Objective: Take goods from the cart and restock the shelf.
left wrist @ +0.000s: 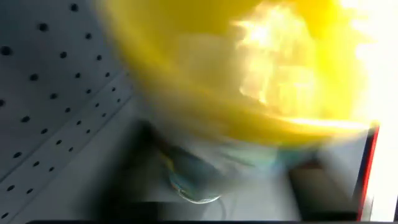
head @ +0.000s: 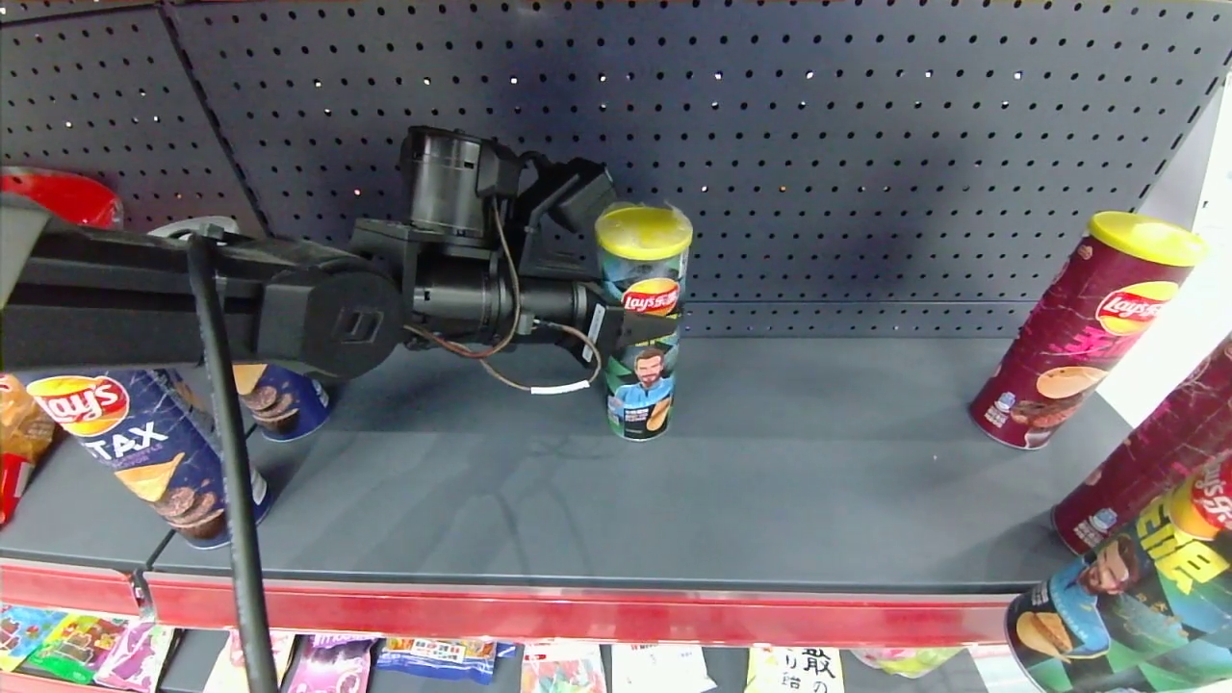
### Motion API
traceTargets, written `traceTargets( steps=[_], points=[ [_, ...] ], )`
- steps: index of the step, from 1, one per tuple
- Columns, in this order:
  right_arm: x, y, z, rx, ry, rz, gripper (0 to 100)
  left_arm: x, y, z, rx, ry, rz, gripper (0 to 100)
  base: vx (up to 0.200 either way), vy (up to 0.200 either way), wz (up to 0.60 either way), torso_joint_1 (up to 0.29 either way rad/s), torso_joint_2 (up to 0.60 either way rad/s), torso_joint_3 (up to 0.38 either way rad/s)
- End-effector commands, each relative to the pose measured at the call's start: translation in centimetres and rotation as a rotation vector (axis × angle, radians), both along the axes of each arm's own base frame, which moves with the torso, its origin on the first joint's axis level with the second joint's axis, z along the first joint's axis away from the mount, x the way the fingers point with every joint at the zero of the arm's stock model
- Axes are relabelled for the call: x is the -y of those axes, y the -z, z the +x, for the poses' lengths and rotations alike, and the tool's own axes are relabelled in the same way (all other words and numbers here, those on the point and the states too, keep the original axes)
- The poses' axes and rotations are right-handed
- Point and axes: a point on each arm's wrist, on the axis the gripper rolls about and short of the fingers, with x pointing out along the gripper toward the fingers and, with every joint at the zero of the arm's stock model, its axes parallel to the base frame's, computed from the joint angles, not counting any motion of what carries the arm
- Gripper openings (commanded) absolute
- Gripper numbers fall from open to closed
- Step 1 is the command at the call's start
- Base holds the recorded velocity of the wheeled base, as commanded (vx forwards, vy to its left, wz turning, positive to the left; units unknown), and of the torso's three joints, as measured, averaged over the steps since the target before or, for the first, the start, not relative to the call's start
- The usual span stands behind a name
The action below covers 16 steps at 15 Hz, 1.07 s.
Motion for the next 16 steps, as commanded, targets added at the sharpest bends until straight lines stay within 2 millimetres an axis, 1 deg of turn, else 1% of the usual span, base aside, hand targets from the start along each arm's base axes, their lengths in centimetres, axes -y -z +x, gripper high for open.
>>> traceTargets(
  steps=[1, 3, 6, 8, 10, 11, 13, 16],
  points=[
    [0.0, 0.0, 0.0, 0.0, 0.0, 0.0, 0, 0.4, -0.3, -0.6, 0.005, 0.018, -0.003, 0, 0.0, 0.0, 0.0, 0.0, 0.0, 0.0],
    [0.0, 0.0, 0.0, 0.0, -0.002, 0.0, 0, 0.7, -0.4, -0.9, 0.007, 0.028, -0.005, 0, 0.0, 0.0, 0.0, 0.0, 0.0, 0.0],
    [0.0, 0.0, 0.0, 0.0, -0.002, 0.0, 0, 0.2, -1.2, -2.6, 0.008, 0.041, -0.01, 0, 0.0, 0.0, 0.0, 0.0, 0.0, 0.0],
    [0.0, -0.1, 0.0, 0.004, -0.002, 0.001, 0, -0.6, -1.4, -4.8, -0.004, 0.048, -0.002, 0, 0.0, 0.0, 0.0, 0.0, 0.0, 0.0],
    [0.0, -0.1, 0.0, 0.005, -0.003, 0.002, 0, -0.5, -1.8, -6.7, -0.023, 0.076, -0.015, 0, 0.0, 0.0, 0.0, 0.0, 0.0, 0.0],
    [0.0, -0.2, -0.1, 0.007, -0.003, 0.002, 0, -0.3, -2.1, -8.5, -0.043, 0.103, -0.027, 0, 0.0, 0.0, 0.0, 0.0, 0.0, 0.0],
    [0.0, -0.2, -0.1, 0.007, -0.003, 0.001, 0, -0.1, -1.9, -9.8, -0.047, 0.122, -0.017, 0, 0.0, 0.0, 0.0, 0.0, 0.0, 0.0],
    [0.0, -0.2, -0.1, 0.01, -0.003, 0.002, 0, -1.0, -0.4, -11.2, -0.081, 0.111, 0.022, 0, 0.0, 0.0, 0.0, 0.0, 0.0, 0.0]
  ],
)
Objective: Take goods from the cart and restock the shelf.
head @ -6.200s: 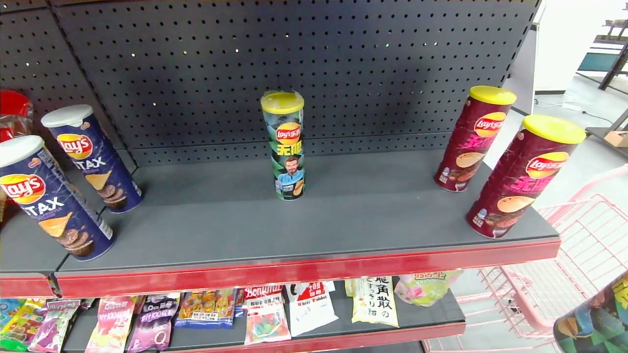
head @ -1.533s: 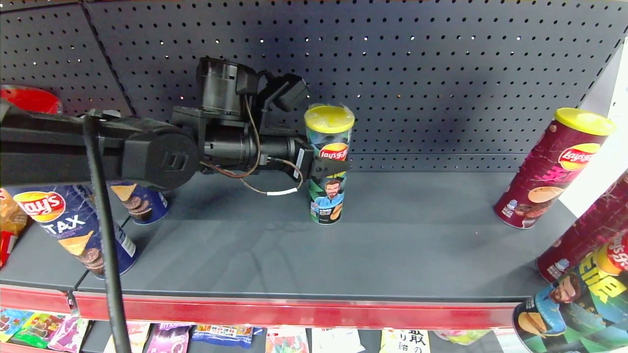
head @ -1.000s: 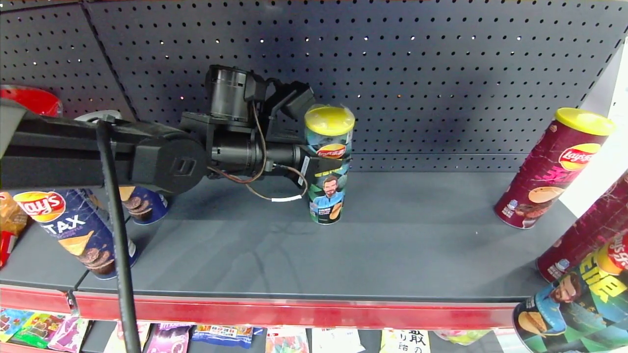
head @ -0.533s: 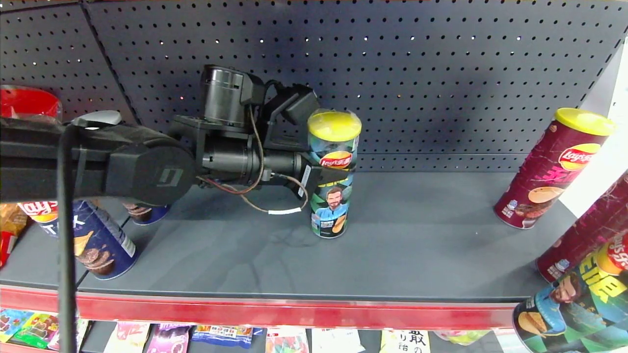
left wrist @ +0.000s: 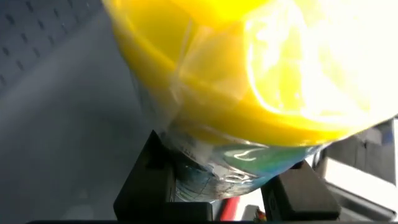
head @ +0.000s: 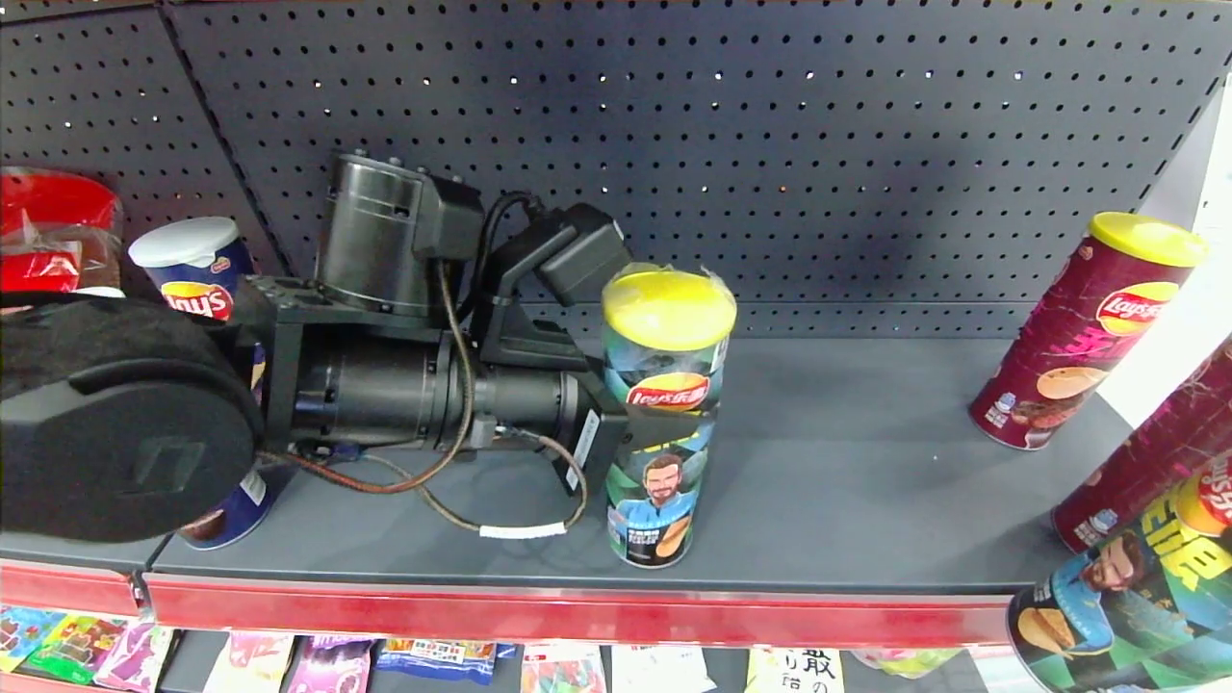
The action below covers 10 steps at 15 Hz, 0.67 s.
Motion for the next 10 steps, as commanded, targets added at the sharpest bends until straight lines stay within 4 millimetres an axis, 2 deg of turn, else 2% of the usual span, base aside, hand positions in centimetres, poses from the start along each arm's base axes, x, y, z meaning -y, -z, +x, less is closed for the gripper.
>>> traceTargets(
  steps=[1, 6, 10],
  points=[
    [0.0, 0.0, 0.0, 0.001, 0.0, 0.0, 0, -0.8, 0.1, -1.2, -0.002, -0.003, 0.009, 0, 0.0, 0.0, 0.0, 0.0, 0.0, 0.0],
    [0.0, -0.1, -0.1, 0.005, 0.0, 0.001, 0, -1.0, 1.2, -1.3, 0.021, -0.011, -0.011, 0, 0.0, 0.0, 0.0, 0.0, 0.0, 0.0],
    [0.0, -0.1, 0.0, 0.004, 0.0, 0.001, 0, -1.2, 1.1, -1.8, 0.023, -0.009, -0.018, 0, 0.0, 0.0, 0.0, 0.0, 0.0, 0.0]
  ],
)
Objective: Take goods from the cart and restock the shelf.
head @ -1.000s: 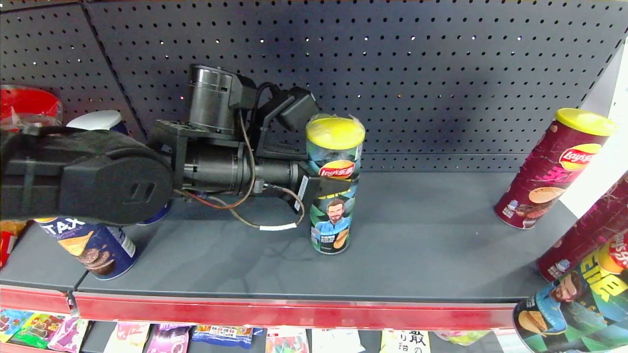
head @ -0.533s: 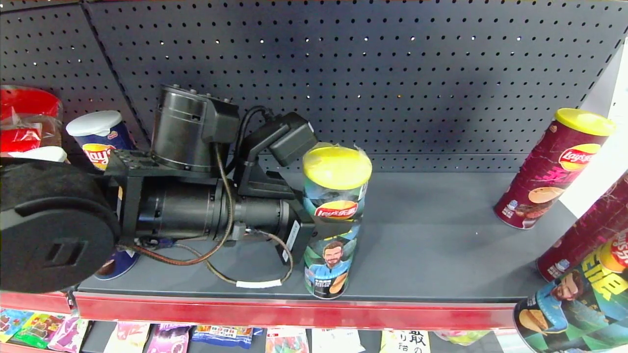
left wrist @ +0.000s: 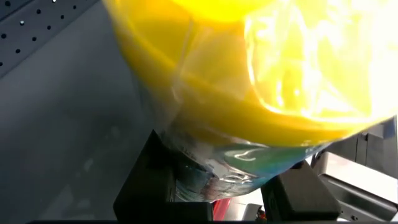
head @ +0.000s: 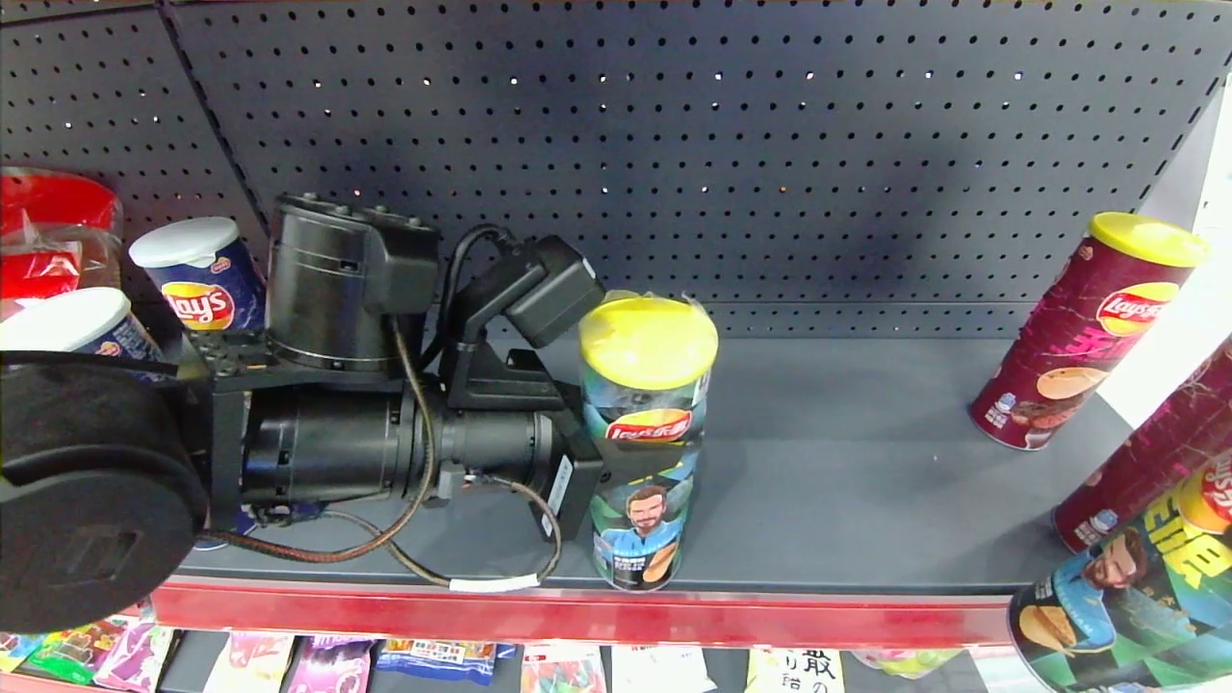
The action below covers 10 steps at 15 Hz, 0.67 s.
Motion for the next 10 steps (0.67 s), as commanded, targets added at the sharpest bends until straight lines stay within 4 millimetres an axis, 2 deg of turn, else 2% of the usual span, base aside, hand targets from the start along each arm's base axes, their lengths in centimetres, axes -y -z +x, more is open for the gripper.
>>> traceTargets(
  steps=[1, 6, 10],
  points=[
    [0.0, 0.0, 0.0, 0.0, -0.001, 0.0, 0, -0.1, -0.2, -0.2, 0.004, 0.001, -0.004, 0, 0.0, 0.0, 0.0, 0.0, 0.0, 0.0],
    [0.0, 0.0, 0.0, 0.0, -0.001, 0.0, 0, -0.3, 0.2, -1.1, -0.012, 0.023, 0.008, 0, 0.0, 0.0, 0.0, 0.0, 0.0, 0.0],
    [0.0, 0.0, 0.0, 0.0, -0.001, 0.0, 0, -0.2, 0.7, -1.0, -0.022, 0.02, 0.018, 0, 0.0, 0.0, 0.0, 0.0, 0.0, 0.0]
  ],
)
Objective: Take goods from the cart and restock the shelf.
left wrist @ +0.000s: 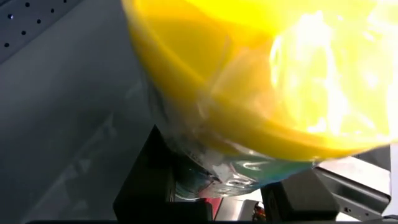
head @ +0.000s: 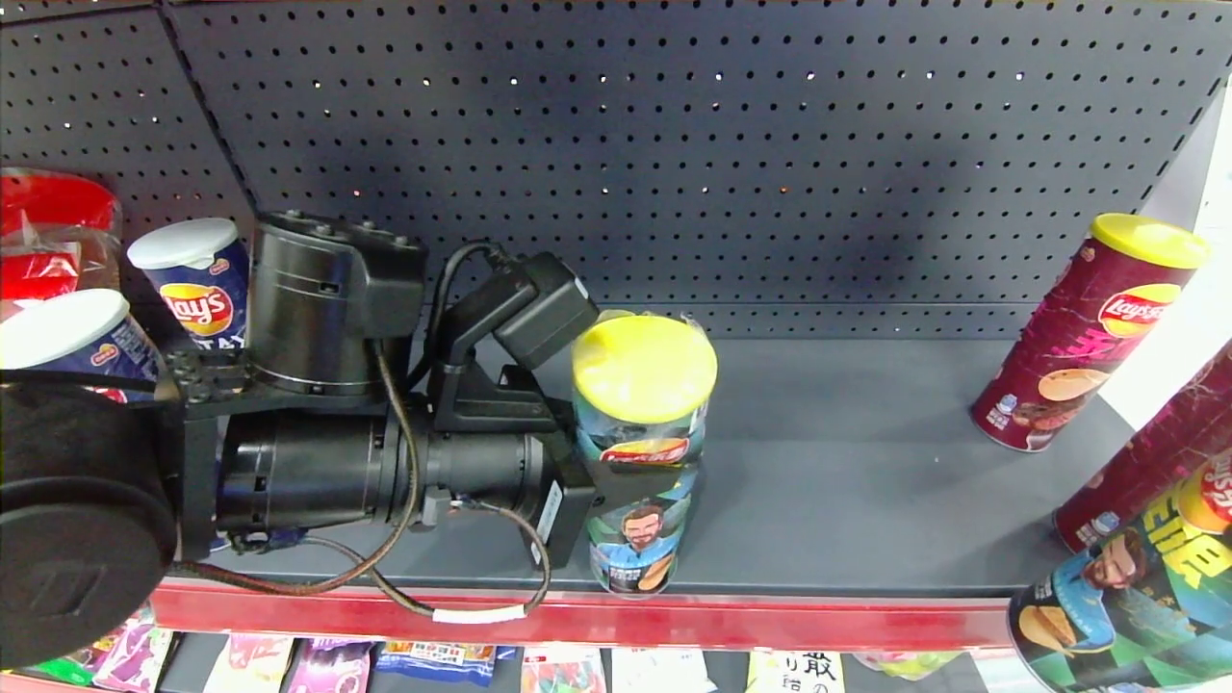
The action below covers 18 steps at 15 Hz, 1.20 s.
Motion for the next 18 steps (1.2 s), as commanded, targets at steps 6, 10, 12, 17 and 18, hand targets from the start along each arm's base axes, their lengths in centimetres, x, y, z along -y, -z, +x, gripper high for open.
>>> traceTargets(
  steps=[6, 10, 12, 17, 18],
  points=[
    [-0.1, 0.0, 0.2, -0.009, 0.0, -0.003, 0, -0.2, 0.0, 0.0, -0.028, -0.022, -0.008, 100, 0.0, 0.0, 0.0, 0.0, 0.0, 0.0],
    [-0.5, -0.1, 1.5, -0.043, -0.007, -0.015, 0, -1.8, 0.0, -1.5, -0.021, -0.045, -0.005, 100, 0.0, 0.0, 0.0, 0.0, 0.0, 0.0],
    [-0.9, 0.0, 2.6, -0.078, -0.014, -0.026, 0, -3.7, -0.2, -2.6, -0.021, -0.087, -0.016, 100, 0.0, 0.0, 0.0, 0.0, 0.0, 0.0],
    [-2.5, -0.6, 6.1, -0.155, -0.068, -0.05, 0, -9.1, -0.1, -6.3, 0.018, -0.185, -0.048, 100, 0.0, 0.0, 0.0, 0.0, 0.0, 0.0],
    [-3.2, -0.9, 6.8, -0.151, -0.103, -0.052, 0, -10.1, 0.2, -7.2, 0.026, -0.197, -0.056, 100, 0.0, 0.0, 0.0, 0.0, 0.0, 0.0]
  ],
)
